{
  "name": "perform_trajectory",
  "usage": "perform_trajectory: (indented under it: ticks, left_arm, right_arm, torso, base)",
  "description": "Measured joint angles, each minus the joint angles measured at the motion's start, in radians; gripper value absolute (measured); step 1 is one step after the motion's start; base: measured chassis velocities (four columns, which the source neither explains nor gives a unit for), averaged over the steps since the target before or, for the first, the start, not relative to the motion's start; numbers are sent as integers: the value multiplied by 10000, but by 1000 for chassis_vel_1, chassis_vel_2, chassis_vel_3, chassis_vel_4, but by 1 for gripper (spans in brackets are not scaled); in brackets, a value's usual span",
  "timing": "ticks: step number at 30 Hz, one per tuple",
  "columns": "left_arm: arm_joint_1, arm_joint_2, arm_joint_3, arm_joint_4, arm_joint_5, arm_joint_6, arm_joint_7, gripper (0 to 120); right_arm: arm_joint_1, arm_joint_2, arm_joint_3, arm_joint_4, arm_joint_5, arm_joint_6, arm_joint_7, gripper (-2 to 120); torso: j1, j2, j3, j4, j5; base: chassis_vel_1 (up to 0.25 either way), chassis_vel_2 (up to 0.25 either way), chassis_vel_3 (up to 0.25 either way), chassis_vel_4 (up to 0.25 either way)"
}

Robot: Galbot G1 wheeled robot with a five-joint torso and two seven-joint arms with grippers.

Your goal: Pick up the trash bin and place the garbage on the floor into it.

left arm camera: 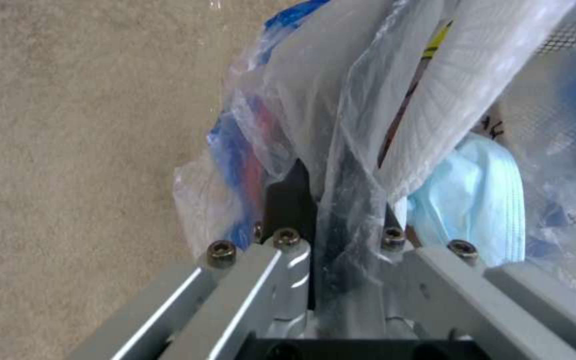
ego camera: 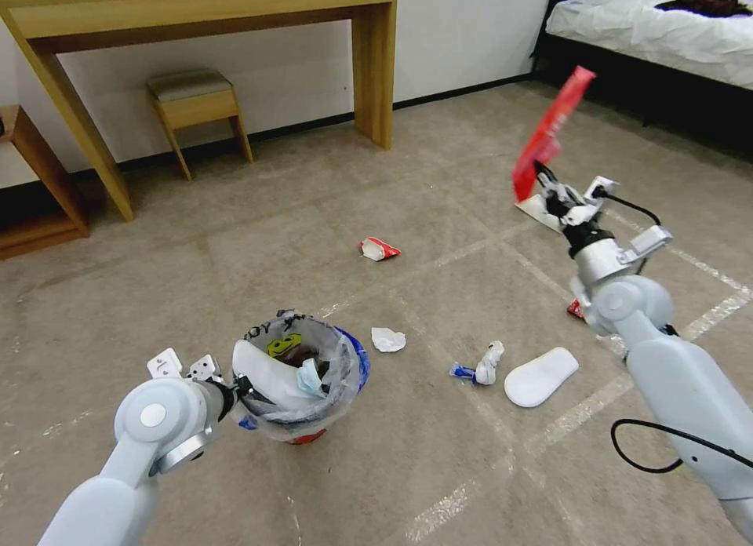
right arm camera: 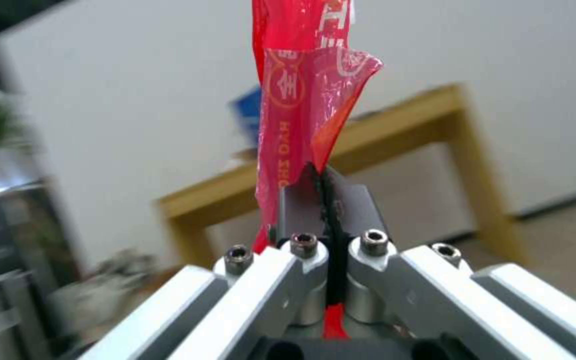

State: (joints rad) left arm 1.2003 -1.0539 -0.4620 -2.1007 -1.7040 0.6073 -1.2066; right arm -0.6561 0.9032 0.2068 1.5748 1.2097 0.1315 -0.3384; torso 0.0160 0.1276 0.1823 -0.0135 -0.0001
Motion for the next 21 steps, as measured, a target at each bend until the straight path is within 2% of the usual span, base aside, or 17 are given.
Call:
perform_trajectory:
  ticks: [1, 5, 7, 13, 15, 18, 21]
  left_arm:
    - [11, -22, 47, -18, 0, -2, -5, 4]
    - [7, -86, 86, -18, 26, -2, -13, 4]
    - [-19, -134, 132, -19, 42, -2, -30, 4]
    - [-41, -129, 139, -31, 37, -5, -62, 4]
    - [-76, -129, 140, -34, 6, -14, -80, 4]
    - [-90, -132, 139, -35, -2, -14, -86, 4]
    - [-145, -116, 118, -43, -84, -23, -117, 4]
  right_arm:
    - [276, -10, -888, 71, 24, 239, -748, 0]
    - [571, 116, -1835, -42, -288, 421, -1260, 0]
    - [848, 505, -2871, -367, -969, 536, -1592, 0]
    - [1032, 1150, -4071, -839, -1820, 740, -1892, 0]
    - [1219, 1579, -4851, -1265, -2389, 910, -2074, 0]
    - [1339, 1777, -5160, -1440, -2561, 987, -2093, 0]
    - [1726, 2450, -5925, -1993, -2929, 1152, -2092, 0]
  torso:
    - [0, 0, 0, -2, 0]
    - [0, 0, 0, 0, -2]
    - [0, 0, 1, 1, 0]
    - [0, 0, 0, 0, -1]
    - [-1, -1, 1, 0, 1]
    - [0, 0, 1, -1, -2]
    - [-1, 0, 1, 2, -2]
  base:
    - [0, 0, 0, 0]
    - [0, 0, 0, 0]
    - [0, 0, 0, 0]
    - [0, 0, 0, 0]
    - [0, 0, 0, 0]
    - [0, 0, 0, 0]
    - [0, 0, 0, 0]
